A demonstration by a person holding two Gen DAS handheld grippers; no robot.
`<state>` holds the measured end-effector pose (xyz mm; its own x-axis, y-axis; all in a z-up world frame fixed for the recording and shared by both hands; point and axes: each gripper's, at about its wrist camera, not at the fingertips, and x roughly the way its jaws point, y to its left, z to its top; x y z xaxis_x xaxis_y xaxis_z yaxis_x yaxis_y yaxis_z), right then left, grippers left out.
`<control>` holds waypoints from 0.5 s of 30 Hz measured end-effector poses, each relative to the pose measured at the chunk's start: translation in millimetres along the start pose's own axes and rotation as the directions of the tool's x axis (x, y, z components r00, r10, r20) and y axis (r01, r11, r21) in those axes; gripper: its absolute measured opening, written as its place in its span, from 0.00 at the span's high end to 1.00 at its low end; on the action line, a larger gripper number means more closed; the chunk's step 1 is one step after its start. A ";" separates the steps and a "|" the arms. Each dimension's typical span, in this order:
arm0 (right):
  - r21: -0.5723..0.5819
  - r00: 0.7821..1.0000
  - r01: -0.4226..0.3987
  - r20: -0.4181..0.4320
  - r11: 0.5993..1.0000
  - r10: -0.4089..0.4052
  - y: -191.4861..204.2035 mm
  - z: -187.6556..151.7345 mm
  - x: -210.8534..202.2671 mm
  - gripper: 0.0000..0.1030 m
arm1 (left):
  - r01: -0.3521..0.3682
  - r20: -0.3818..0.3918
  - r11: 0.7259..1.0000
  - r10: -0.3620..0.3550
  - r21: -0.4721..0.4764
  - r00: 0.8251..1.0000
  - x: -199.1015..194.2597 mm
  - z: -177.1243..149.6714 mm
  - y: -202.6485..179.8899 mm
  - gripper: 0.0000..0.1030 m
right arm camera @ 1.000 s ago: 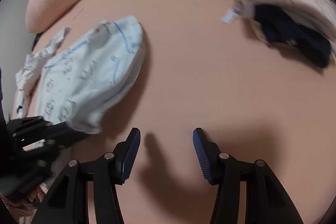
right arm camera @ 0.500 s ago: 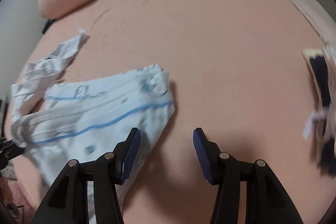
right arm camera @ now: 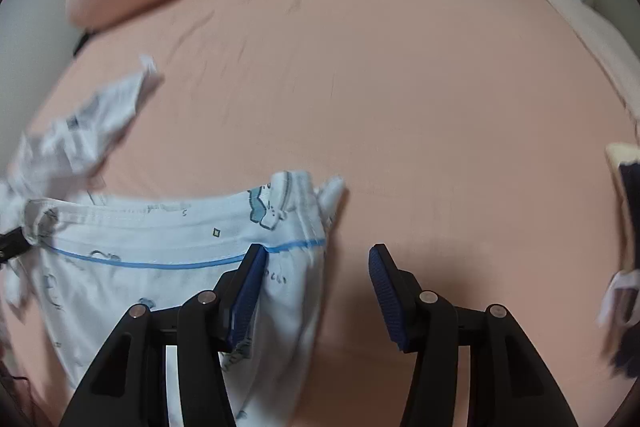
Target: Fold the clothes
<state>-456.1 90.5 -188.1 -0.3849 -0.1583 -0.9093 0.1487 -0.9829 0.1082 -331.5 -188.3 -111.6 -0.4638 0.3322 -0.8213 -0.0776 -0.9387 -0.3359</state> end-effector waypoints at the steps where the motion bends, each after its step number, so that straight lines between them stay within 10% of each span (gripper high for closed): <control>1: 0.003 1.000 0.008 -0.010 1.000 -0.008 0.9 0.9 5.1 0.40 | -0.036 -0.022 0.999 0.037 0.024 0.999 8.6 1.4 -0.2 0.95; 6: -0.029 0.998 0.057 -0.008 0.998 -0.057 8.9 -0.7 13.6 0.29 | -0.141 -0.122 0.984 0.153 0.105 0.981 44.9 2.5 0.0 0.93; 10: 0.006 0.999 -0.021 0.041 1.000 0.021 3.6 -22.6 -32.3 0.29 | -0.113 0.027 0.993 0.111 0.045 0.993 -16.9 -10.9 -7.7 0.73; 15: -0.075 0.994 -0.109 0.006 0.991 0.109 22.1 -88.5 -73.0 0.29 | 0.096 -0.140 0.995 -0.092 0.022 0.986 -15.3 -74.9 -34.2 0.60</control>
<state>-344.1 88.6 -154.9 -0.3721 -0.2654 -0.8894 0.2576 -0.9501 0.1757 -255.7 -154.4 -122.1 -0.3263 0.4270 -0.8433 -0.1412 -0.9042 -0.4031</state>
